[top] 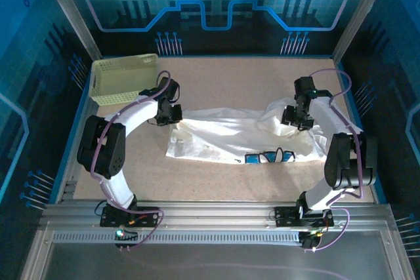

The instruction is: Fold the inside-out t-shirt

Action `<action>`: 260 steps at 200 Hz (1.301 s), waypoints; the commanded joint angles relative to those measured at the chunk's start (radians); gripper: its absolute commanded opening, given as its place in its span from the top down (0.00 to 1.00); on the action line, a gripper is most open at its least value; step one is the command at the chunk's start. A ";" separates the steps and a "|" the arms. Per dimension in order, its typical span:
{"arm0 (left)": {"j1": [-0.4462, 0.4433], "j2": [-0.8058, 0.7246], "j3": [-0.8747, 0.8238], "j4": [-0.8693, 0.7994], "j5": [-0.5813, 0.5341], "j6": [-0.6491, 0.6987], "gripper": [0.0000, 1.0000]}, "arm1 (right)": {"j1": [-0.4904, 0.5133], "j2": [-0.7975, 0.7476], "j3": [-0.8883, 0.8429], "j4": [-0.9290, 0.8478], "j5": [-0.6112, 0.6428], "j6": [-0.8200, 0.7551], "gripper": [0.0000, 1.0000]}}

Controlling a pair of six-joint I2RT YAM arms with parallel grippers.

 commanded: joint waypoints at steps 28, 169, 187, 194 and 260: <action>0.022 0.013 -0.029 0.007 -0.012 -0.012 0.92 | -0.071 -0.129 -0.105 0.135 -0.107 0.033 0.42; 0.033 0.003 -0.056 0.023 -0.003 -0.027 0.93 | -0.158 -0.011 -0.089 0.243 -0.200 0.085 0.60; 0.033 0.002 -0.060 0.024 -0.002 -0.028 0.93 | -0.161 0.018 -0.075 0.240 -0.166 0.082 0.56; 0.033 0.001 -0.063 0.027 -0.003 -0.029 0.93 | -0.162 0.029 -0.071 0.242 -0.162 0.080 0.54; 0.033 0.004 -0.068 0.030 0.001 -0.026 0.93 | -0.161 0.103 -0.052 0.267 -0.201 0.076 0.73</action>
